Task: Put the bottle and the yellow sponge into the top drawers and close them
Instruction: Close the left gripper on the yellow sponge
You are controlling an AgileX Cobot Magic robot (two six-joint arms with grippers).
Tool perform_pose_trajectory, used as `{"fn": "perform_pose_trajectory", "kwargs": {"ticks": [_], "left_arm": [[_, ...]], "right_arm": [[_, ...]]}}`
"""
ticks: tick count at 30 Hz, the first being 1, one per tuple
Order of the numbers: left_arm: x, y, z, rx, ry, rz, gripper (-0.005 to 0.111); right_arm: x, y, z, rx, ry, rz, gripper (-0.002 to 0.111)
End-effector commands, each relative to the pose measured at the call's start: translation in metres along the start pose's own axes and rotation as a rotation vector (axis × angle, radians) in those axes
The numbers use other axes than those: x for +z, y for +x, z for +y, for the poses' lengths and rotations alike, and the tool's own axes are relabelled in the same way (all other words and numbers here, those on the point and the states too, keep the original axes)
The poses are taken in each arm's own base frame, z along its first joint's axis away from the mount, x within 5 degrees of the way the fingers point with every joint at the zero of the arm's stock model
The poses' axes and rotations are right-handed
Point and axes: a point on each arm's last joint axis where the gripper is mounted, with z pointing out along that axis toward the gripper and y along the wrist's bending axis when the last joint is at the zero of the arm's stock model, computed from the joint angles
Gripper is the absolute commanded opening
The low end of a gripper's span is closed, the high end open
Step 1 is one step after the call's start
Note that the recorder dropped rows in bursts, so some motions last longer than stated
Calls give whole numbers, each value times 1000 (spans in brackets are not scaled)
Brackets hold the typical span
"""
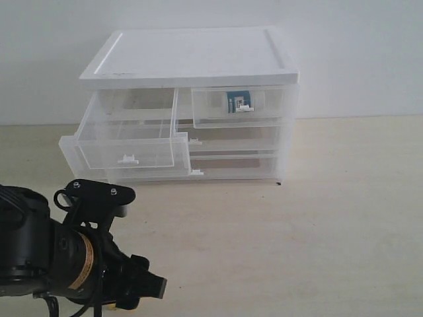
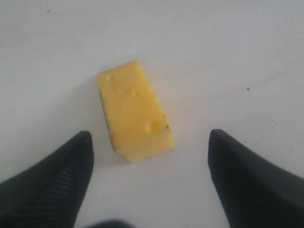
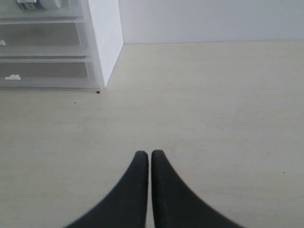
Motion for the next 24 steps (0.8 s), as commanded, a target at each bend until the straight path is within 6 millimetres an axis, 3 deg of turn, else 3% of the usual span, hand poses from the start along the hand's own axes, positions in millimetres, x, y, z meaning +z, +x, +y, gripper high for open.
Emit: {"fn": "perform_pose_trajectory", "kwargs": {"ticks": [1, 24], "left_arm": [[10, 1, 1, -13, -27, -13, 64], [28, 2, -1, -7, -49, -29, 64]], "right_arm": [[0, -1, 0, -2, 2, -9, 0], [0, -1, 0, -2, 2, -9, 0]]}}
